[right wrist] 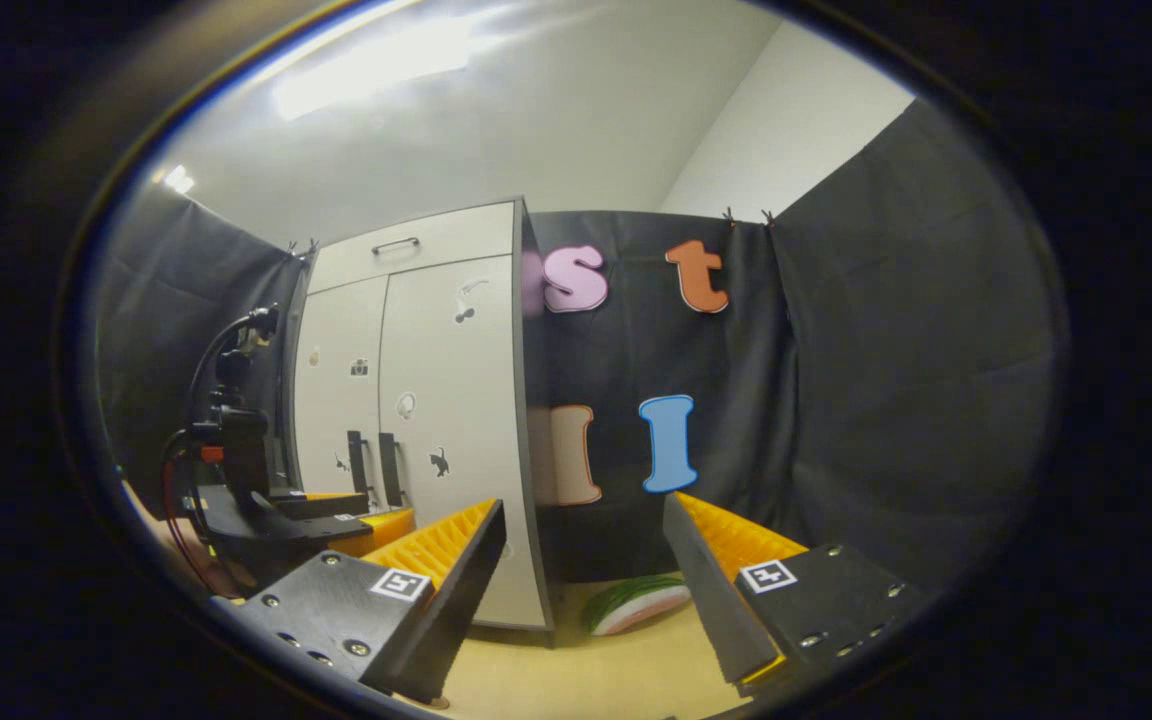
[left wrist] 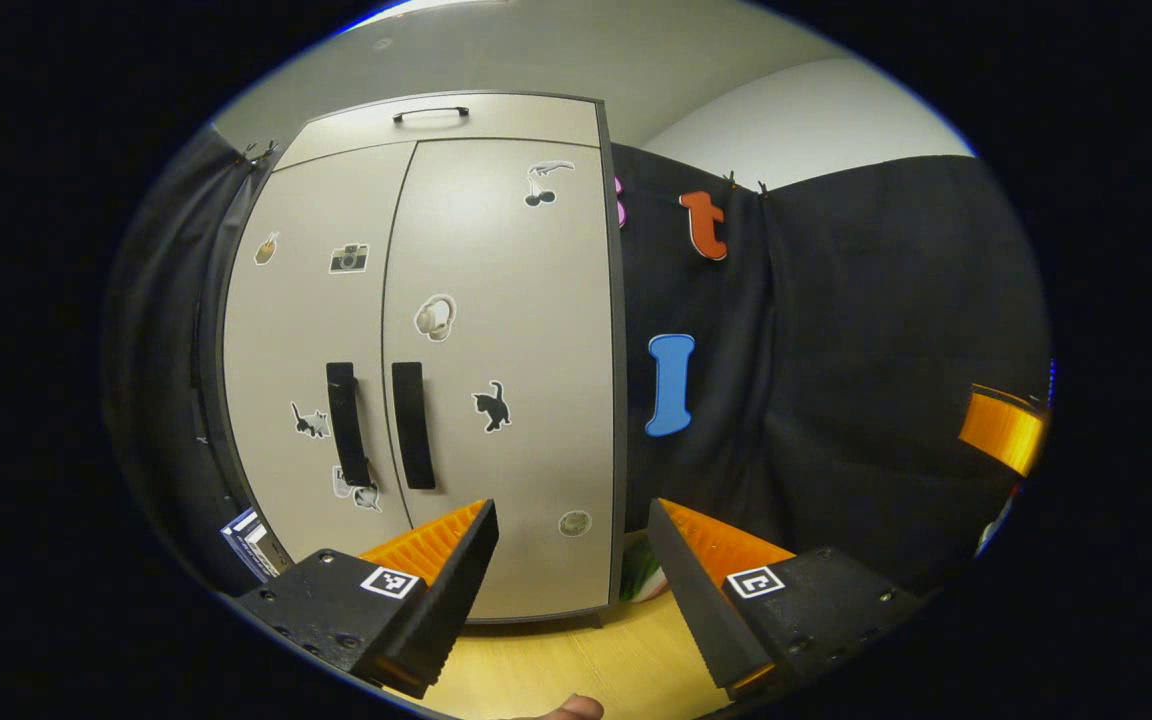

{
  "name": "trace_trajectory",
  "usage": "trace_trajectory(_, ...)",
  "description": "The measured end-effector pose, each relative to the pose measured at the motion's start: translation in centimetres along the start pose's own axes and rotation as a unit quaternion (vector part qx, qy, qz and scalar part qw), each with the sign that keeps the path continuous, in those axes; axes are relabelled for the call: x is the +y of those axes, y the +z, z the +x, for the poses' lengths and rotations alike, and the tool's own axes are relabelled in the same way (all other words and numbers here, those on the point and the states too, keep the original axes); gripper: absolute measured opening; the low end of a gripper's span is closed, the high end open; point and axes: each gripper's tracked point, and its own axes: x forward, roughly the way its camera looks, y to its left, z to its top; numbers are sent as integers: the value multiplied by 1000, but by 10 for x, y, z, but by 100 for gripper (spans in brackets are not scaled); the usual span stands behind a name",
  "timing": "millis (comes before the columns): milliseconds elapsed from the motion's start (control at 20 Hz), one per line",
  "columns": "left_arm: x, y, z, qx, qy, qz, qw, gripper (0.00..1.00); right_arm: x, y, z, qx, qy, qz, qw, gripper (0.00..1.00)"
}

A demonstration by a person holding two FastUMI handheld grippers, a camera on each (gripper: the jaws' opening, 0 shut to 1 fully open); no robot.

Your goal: Grasp the bottle in the cabinet with the left hand and place it on the coaster, then close the right door with the right hand and the left door with the left hand.

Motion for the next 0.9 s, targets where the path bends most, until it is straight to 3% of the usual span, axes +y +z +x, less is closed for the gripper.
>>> trace_trajectory(450, 21, -3, -24, -4, 5, -7, 1000, 96, 27, -2, -10, 4, 3, 8, 1000, 97)
trace_trajectory(900, 17, -4, -23, -1, 14, -4, 1000, 96, 18, -1, -13, 0, 7, 11, 1000, 97)
